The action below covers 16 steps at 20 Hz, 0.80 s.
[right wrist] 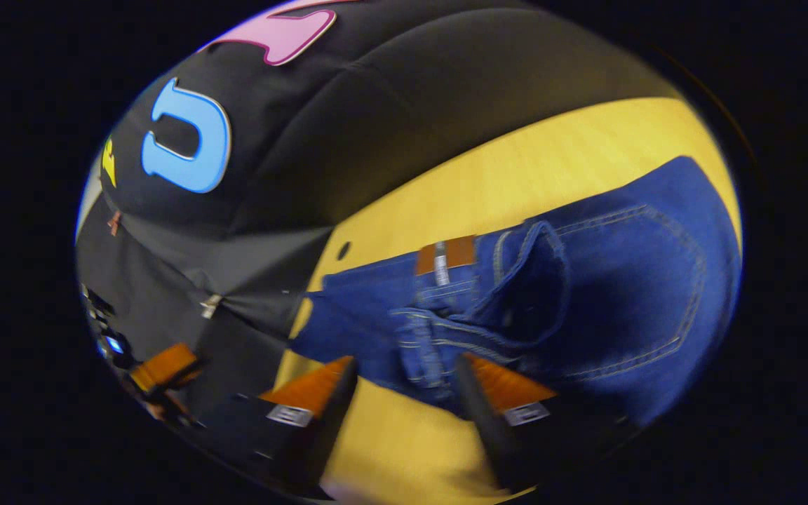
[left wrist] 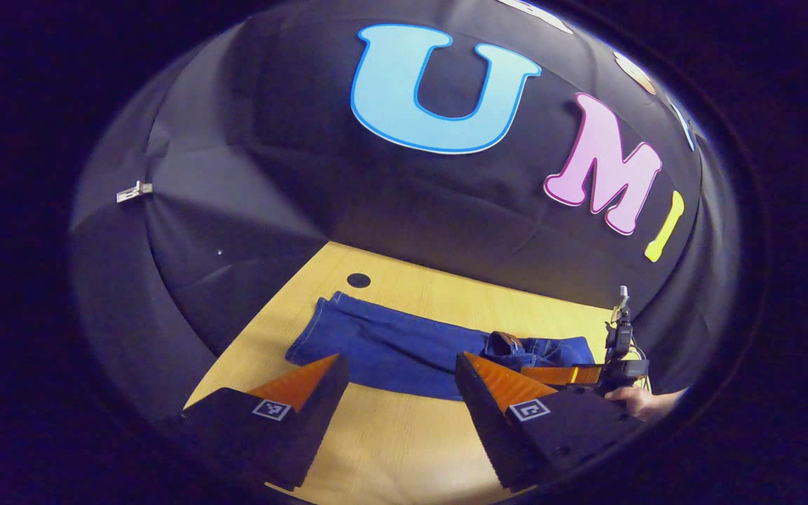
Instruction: Grasp the waist and the cuffs of the jeans and fold them to make the two legs overlap; first hold the waist and fold one-third of the jeans toward the cuffs, then hold the cuffs and fold the remaining one-third in the same direction to finish folding.
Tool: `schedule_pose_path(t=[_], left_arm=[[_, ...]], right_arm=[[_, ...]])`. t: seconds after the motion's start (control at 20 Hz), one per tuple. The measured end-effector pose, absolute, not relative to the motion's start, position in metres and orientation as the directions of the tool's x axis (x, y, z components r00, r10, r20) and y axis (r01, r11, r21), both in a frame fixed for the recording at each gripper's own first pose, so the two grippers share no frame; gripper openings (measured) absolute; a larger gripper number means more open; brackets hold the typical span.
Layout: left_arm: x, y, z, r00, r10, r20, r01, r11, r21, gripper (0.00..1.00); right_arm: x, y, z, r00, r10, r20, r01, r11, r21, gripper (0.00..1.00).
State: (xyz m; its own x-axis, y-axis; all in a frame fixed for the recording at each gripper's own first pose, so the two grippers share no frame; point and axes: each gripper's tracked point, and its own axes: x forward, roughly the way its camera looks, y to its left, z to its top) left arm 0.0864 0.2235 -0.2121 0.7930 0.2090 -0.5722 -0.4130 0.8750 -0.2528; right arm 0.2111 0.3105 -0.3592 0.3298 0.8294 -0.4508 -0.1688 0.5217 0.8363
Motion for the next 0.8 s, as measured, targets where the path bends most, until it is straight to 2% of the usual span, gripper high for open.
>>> schedule_pose_path(t=[0.05, 0.2, 0.4, 0.65, 0.7, 0.8], left_arm=[[0.089, 0.226, -0.217, 0.788, 0.204, -0.581, -0.42, 0.869, -0.263, 0.97], [0.093, 0.235, -0.225, 0.782, 0.203, -0.59, -0.415, 0.875, -0.25, 0.97], [0.103, 0.262, -0.245, 0.76, 0.199, -0.618, -0.417, 0.88, -0.229, 0.96], [0.122, 0.317, -0.284, 0.702, 0.171, -0.692, -0.451, 0.859, -0.245, 0.97], [0.132, 0.33, -0.294, 0.689, 0.156, -0.708, -0.437, 0.869, -0.234, 0.93], [0.145, 0.35, -0.318, 0.627, 0.129, -0.768, -0.402, 0.899, -0.177, 0.96]], right_arm=[[0.195, 0.319, -0.366, 0.335, 0.831, -0.444, -0.199, 0.524, 0.828, 0.99], [0.186, 0.316, -0.328, 0.344, 0.863, -0.37, -0.266, 0.468, 0.843, 0.96], [0.192, 0.275, -0.276, 0.397, 0.866, -0.305, -0.357, 0.452, 0.818, 0.96], [0.197, 0.231, -0.24, 0.436, 0.86, -0.267, -0.428, 0.459, 0.779, 0.96], [0.199, 0.224, -0.238, 0.437, 0.859, -0.267, -0.428, 0.46, 0.778, 0.96], [0.207, 0.206, -0.243, 0.456, 0.841, -0.291, -0.427, 0.494, 0.758, 0.96]])
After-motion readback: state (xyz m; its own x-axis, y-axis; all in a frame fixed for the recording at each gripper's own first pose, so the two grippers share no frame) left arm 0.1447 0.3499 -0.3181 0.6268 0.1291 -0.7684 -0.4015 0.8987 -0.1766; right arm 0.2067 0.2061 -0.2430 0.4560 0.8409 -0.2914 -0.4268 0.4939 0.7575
